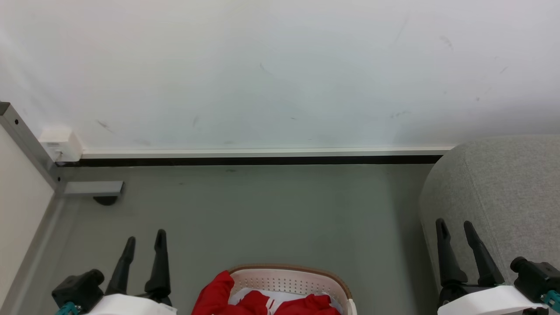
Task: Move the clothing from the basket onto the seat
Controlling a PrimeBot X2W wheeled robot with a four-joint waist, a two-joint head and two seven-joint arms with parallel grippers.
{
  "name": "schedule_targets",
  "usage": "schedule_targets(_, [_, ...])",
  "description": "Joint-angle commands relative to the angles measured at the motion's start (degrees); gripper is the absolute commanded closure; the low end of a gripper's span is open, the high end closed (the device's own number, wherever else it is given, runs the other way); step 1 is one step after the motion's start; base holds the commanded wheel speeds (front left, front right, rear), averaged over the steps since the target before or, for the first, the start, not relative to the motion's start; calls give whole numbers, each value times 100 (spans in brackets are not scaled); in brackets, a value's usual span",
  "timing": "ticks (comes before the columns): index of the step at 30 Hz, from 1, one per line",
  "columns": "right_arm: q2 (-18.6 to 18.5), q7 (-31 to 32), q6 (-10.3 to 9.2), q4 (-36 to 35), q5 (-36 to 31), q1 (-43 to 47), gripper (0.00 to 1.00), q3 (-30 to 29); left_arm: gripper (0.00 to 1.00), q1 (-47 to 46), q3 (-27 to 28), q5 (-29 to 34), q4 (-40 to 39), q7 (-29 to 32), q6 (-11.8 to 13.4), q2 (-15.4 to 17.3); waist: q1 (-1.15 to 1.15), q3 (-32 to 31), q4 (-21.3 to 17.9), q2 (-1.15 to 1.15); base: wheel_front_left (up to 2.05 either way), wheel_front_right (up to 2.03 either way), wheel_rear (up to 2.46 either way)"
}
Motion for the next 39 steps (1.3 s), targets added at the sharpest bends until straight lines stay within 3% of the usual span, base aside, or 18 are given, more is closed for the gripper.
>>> schedule_targets(1, [-46, -55, -6, -51, -162, -92, 0, 10, 0, 5, -6, 173, -60, -55, 23, 74, 0, 4, 1, 0, 0, 0, 0])
schedule_targets(39, [-58, -527, -9, -53, -1528, -96, 0, 235, 0, 136, -50, 1862, -155, -522, 7, 18, 0, 2, -11, 0, 0, 0, 0])
